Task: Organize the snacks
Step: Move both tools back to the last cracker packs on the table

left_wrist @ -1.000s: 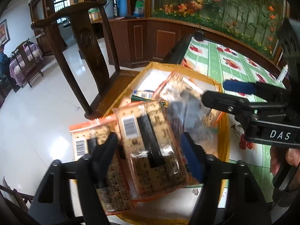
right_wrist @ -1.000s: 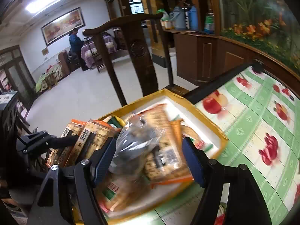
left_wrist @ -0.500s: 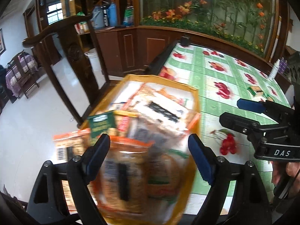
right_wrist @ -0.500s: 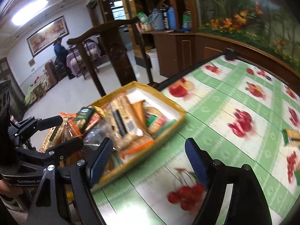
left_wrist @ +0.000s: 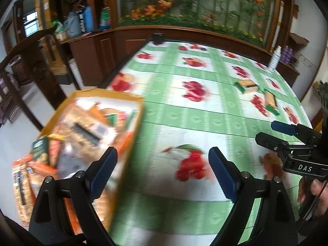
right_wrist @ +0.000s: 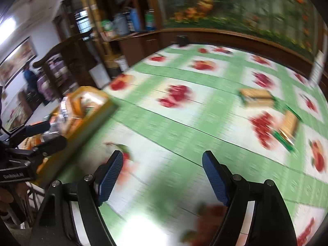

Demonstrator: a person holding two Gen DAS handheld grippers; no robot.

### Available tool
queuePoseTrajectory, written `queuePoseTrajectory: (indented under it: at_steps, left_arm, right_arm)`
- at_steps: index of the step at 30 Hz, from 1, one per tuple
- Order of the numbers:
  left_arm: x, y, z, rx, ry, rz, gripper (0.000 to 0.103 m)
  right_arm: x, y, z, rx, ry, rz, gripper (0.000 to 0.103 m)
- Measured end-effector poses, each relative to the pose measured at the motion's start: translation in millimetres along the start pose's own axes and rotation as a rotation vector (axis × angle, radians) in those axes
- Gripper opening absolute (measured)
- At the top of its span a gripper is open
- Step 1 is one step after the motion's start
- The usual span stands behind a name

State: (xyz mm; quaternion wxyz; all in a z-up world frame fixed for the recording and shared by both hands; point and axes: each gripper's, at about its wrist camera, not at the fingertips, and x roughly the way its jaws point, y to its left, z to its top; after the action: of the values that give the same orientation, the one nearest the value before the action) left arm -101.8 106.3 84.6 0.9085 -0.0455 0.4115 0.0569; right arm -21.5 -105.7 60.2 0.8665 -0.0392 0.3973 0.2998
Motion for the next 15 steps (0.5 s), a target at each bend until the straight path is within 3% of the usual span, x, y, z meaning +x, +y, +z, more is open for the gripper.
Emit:
queuePoseTrajectory:
  at_steps: [7,15]
  left_arm:
    - [23,-61,15,0.085,0.038,-0.057,0.091]
    - [52,-119,45,0.149,0.07,-0.116,0.091]
  right_arm:
    - [-13,-71,-20,0.126,0.018,-0.092,0.08]
    - [-23,-115,-16,0.177,0.014,-0.15,0.08]
